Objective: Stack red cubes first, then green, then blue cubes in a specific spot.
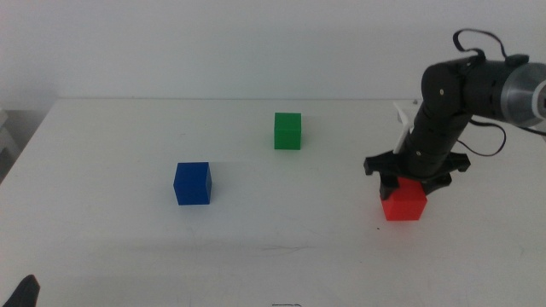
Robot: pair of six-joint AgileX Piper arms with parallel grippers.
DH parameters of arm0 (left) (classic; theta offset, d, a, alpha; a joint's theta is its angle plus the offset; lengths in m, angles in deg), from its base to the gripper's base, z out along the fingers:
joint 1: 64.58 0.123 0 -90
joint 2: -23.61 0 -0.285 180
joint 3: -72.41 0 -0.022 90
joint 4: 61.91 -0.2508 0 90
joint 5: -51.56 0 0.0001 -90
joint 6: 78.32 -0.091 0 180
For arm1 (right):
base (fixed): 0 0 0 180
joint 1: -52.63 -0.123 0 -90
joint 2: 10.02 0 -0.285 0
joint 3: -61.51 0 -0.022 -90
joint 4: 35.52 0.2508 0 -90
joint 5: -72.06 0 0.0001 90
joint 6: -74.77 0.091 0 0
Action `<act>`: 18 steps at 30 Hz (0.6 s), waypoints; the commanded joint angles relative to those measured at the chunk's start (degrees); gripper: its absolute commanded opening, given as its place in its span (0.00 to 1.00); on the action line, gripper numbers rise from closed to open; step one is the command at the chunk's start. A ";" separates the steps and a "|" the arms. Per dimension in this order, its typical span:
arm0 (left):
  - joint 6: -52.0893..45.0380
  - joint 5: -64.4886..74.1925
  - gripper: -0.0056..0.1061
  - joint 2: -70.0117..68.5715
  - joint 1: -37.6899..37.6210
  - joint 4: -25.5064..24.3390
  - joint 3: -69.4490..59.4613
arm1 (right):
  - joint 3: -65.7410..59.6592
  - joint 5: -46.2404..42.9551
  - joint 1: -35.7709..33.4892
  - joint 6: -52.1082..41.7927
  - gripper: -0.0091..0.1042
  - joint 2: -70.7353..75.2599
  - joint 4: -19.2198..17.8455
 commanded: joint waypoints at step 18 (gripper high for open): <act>0.10 -4.54 0.89 -1.20 -0.03 0.40 0.18 | 23.91 12.58 -19.55 22.69 0.07 -5.11 -5.41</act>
